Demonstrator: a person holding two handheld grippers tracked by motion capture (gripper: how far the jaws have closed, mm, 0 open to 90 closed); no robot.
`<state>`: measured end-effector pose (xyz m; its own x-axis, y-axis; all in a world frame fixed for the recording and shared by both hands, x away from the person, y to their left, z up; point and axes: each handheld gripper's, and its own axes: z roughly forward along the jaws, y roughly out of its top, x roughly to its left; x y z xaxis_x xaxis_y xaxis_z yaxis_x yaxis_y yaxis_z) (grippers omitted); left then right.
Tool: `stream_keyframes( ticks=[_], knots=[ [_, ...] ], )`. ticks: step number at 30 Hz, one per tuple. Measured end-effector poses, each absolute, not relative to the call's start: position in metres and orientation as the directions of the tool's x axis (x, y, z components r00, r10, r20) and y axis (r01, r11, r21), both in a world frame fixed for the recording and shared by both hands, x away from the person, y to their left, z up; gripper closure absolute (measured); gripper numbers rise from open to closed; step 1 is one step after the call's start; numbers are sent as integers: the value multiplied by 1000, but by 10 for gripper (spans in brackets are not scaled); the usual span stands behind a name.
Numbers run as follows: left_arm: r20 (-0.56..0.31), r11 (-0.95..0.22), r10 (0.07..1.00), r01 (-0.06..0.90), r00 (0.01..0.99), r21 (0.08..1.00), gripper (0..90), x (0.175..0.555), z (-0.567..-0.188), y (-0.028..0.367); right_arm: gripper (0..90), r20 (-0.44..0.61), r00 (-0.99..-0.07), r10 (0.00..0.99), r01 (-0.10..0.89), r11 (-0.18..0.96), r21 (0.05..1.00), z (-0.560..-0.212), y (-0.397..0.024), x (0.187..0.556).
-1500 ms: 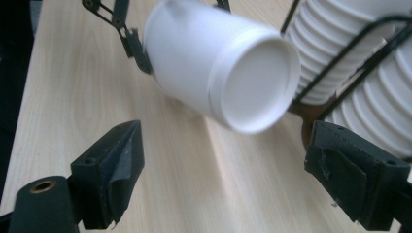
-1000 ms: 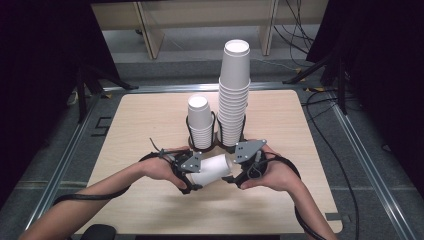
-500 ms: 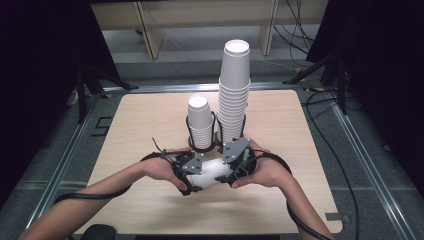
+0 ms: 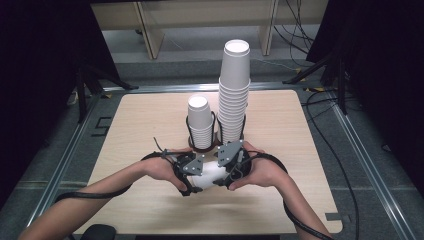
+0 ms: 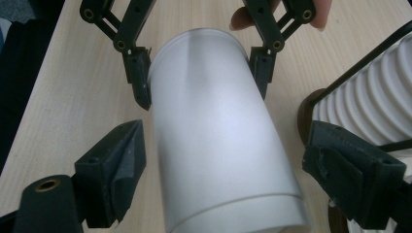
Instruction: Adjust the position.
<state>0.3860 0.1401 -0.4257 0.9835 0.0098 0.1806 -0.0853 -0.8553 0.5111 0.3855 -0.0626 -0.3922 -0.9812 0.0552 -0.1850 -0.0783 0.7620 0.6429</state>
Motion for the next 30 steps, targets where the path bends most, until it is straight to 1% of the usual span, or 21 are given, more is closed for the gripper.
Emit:
stream_keyframes(
  ticks=[2, 3, 4, 5, 7, 8, 9, 12, 17, 19, 20, 21, 23, 24, 26, 27, 28, 29, 30],
  knots=[
    [180, -856, 11, -84, 984, 511, 169, 386, -426, 140, 161, -189, -981, 44, -90, 761, 642, -393, -62, 386],
    [180, -856, 11, -84, 984, 510, 169, 386, -426, 140, 164, -164, -984, 64, -56, 766, 640, -393, -61, 384],
    [181, -857, 8, -86, 983, 507, 169, 386, -426, 140, 165, -192, -981, 31, -101, 762, 640, -393, -60, 387],
    [182, -859, 5, -89, 983, 504, 169, 386, -425, 140, 165, -162, -985, 62, -57, 769, 637, -394, -61, 384],
    [182, -859, 4, -90, 983, 504, 169, 386, -425, 140, 167, -171, -984, 42, -78, 768, 636, -396, -60, 385],
    [182, -859, 2, -91, 983, 504, 169, 386, -425, 140, 167, -158, -986, 56, -58, 771, 634, -396, -60, 384],
    [182, -858, 3, -91, 983, 506, 169, 386, -425, 140, 168, -194, -981, 21, -109, 765, 635, -396, -59, 387],
    [185, -859, 0, -95, 983, 503, 169, 386, -424, 140, 170, -191, -982, 19, -108, 766, 633, -398, -58, 387],
    [185, -859, -3, -97, 983, 503, 169, 386, -424, 139, 171, -147, -988, 53, -52, 777, 628, -400, -58, 384],
    [185, -860, -7, -101, 983, 501, 169, 386, -424, 139, 171, -145, -988, 50, -53, 778, 626, -401, -58, 385],
    [187, -859, -10, -104, 982, 501, 169, 386, -423, 139, 171, -167, -986, 13, -97, 770, 630, -402, -57, 388],
    [189, -860, -14, -109, 982, 498, 169, 386, -423, 139, 173, -173, -985, 12, -101, 770, 630, -403, -56, 389],
    [192, -862, -21, -114, 981, 493, 169, 385, -423, 139, 174, -165, -986, 10, -96, 775, 625, -404, -55, 389],
    [190, -862, -22, -115, 981, 494, 169, 385, -423, 139, 174, -144, -989, 30, -67, 781, 621, -404, -55, 387],
    [190, -862, -23, -116, 982, 494, 169, 385, -422, 139, 178, -133, -990, 43, -48, 786, 616, -405, -54, 385],
    [189, -861, -25, -117, 982, 495, 169, 385, -423, 139, 182, -157, -987, 15, -87, 781, 618, -406, -53, 388],
    [187, -860, -26, -118, 982, 496, 169, 385, -423, 139, 189, -157, -988, 2, -96, 783, 615, -406, -53, 389],
    [187, -860, -28, -119, 982, 497, 169, 384, -423, 139, 195, -125, -991, 40, -45, 790, 612, -407, -53, 385],
    [186, -859, -30, -120, 982, 497, 169, 384, -422, 139, 201, -133, -991, 33, -55, 793, 606, -407, -53, 386]
  ],
)
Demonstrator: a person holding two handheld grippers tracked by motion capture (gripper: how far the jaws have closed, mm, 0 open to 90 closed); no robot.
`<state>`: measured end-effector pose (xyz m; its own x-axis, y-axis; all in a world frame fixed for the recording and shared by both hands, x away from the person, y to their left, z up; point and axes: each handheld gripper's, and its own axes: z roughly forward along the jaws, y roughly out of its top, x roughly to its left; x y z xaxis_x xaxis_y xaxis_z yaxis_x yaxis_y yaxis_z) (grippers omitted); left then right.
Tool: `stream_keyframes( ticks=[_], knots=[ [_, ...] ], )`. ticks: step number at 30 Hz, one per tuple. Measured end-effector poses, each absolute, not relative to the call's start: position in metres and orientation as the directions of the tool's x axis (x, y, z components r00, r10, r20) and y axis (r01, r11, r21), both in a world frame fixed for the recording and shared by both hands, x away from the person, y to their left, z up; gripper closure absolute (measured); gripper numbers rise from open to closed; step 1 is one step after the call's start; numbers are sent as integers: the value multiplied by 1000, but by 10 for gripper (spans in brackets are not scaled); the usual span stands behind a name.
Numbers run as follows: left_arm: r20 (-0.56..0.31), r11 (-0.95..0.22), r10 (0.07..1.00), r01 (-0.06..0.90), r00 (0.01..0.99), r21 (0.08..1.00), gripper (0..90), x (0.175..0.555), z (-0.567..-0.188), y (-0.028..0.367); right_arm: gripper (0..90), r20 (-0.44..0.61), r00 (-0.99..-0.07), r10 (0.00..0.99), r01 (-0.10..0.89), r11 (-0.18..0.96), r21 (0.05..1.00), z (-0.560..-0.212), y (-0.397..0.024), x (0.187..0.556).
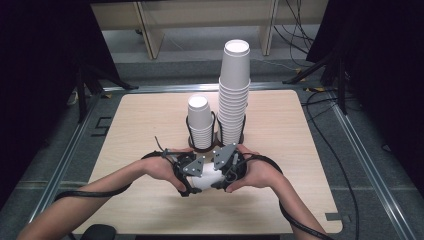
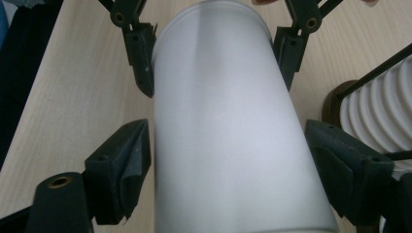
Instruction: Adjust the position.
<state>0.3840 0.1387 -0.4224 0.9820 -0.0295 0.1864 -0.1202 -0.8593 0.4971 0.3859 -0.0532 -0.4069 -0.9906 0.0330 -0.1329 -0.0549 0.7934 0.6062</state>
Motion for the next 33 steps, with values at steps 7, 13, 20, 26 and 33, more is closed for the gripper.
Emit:
stream_keyframes(
  ticks=[7, 13, 20, 26, 33],
  knots=[
    [199, -867, -47, -139, 979, 479, 171, 384, -421, 138, 228, -138, -990, 18, -67, 809, 584, -409, -51, 387],
    [192, -852, -72, -161, 979, 499, 153, 382, -418, 141, 247, -147, -989, -34, -114, 810, 576, -411, -52, 389],
    [142, -799, -32, -110, 989, 591, 74, 384, -417, 153, 250, -170, -985, -30, -129, 778, 615, -417, -59, 385],
    [119, -740, 80, -21, 990, 673, 0, 390, -419, 168, 249, -188, -980, 66, -84, 720, 689, -426, -78, 381],
    [28, -541, 273, 129, 962, 831, 1, 393, -423, 182, 245, -217, -931, 293, -40, 510, 859, -432, -102, 372]
  ],
)
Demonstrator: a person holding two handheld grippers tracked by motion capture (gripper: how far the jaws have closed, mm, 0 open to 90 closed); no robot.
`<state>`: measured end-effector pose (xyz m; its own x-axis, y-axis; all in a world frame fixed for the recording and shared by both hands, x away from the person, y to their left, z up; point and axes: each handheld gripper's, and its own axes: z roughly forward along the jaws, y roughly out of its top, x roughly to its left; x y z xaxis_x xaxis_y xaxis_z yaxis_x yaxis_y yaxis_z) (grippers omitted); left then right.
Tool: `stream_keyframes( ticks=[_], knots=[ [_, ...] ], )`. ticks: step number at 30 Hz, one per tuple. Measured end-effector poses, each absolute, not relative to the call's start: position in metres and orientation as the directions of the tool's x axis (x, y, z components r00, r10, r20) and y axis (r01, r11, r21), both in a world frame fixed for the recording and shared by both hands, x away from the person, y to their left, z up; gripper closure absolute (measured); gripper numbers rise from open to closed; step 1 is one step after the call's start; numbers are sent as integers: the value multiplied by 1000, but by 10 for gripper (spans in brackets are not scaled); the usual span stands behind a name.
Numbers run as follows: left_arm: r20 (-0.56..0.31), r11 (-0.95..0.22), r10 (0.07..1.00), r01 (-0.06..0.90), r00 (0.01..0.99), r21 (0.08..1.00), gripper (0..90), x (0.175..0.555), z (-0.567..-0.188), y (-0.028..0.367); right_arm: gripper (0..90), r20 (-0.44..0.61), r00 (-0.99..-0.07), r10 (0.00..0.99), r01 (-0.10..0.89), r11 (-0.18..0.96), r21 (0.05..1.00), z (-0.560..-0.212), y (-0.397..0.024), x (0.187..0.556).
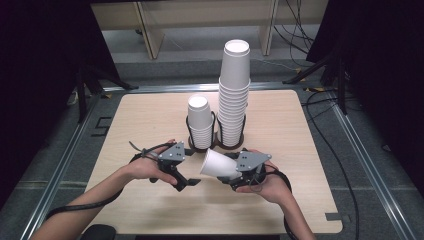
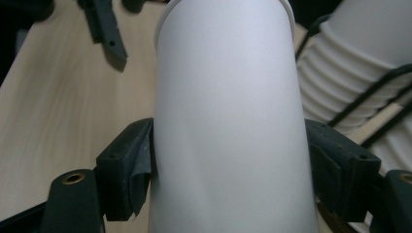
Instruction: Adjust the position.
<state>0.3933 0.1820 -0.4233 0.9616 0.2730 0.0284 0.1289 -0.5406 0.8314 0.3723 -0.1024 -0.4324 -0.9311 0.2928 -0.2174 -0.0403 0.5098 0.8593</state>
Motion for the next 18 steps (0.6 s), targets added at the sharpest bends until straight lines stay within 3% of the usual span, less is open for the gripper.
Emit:
stream_keyframes(
  ticks=[8, 12, 18],
  knots=[
    [-149, -263, 397, 268, 905, 927, 14, 383, -439, 186, 241, -152, -840, 521, -24, 243, 970, -439, -122, 369],
    [-180, -180, 420, 276, 889, 944, 41, 381, -446, 185, 238, -74, -802, 593, 0, 125, 992, -442, -129, 367],
    [-260, -94, 464, 339, 847, 936, 44, 377, -455, 186, 238, -23, -780, 625, 44, 91, 995, -447, -133, 362]
  ],
)
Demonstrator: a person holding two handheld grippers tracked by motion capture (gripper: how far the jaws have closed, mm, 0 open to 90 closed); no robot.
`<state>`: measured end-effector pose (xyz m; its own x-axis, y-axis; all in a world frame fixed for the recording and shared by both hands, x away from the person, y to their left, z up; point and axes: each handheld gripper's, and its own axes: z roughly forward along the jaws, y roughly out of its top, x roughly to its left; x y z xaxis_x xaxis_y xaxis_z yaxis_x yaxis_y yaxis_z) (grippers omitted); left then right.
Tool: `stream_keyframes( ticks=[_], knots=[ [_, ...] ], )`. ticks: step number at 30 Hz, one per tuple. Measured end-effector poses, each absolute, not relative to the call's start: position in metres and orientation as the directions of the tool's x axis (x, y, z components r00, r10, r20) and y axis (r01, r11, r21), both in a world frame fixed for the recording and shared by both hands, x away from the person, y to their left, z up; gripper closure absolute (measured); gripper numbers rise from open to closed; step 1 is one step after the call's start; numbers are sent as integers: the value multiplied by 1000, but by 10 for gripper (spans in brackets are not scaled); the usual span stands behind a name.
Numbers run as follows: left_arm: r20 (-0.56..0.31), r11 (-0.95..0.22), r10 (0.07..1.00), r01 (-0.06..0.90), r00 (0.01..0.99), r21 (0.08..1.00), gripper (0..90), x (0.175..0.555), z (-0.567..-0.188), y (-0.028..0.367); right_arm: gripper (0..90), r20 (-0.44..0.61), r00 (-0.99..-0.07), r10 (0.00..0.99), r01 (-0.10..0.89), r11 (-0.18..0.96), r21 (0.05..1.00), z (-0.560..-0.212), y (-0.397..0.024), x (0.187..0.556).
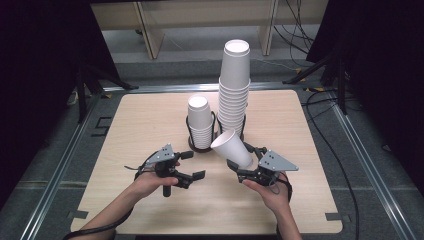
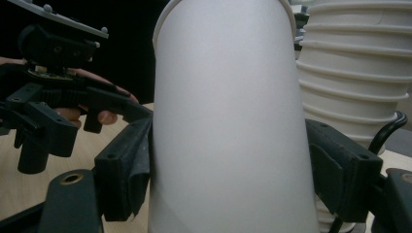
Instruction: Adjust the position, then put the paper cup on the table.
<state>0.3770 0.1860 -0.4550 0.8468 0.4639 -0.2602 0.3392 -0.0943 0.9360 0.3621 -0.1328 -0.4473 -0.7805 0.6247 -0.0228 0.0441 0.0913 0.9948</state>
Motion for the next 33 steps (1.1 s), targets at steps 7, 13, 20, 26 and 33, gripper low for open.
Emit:
stream_keyframes(
  ticks=[7, 13, 20, 26, 33],
  knots=[
    [-290, -54, 463, 353, 837, 934, 47, 373, -455, 186, 238, -30, -779, 626, 31, 87, 996, -447, -130, 362],
    [-332, -6, 446, 374, 831, 927, 42, 370, -453, 183, 236, -13, -783, 621, 44, 76, 996, -451, -124, 362],
    [-425, 50, 393, 443, 815, 895, 41, 374, -452, 172, 234, -50, -811, 583, 3, 90, 996, -455, -118, 364],
    [-454, 85, 374, 457, 809, 885, 39, 378, -452, 162, 233, -30, -810, 586, 31, 95, 995, -452, -118, 362],
    [-474, 113, 352, 466, 807, 877, 33, 383, -451, 152, 233, -71, -806, 588, -11, 105, 994, -452, -116, 361]
  ],
)
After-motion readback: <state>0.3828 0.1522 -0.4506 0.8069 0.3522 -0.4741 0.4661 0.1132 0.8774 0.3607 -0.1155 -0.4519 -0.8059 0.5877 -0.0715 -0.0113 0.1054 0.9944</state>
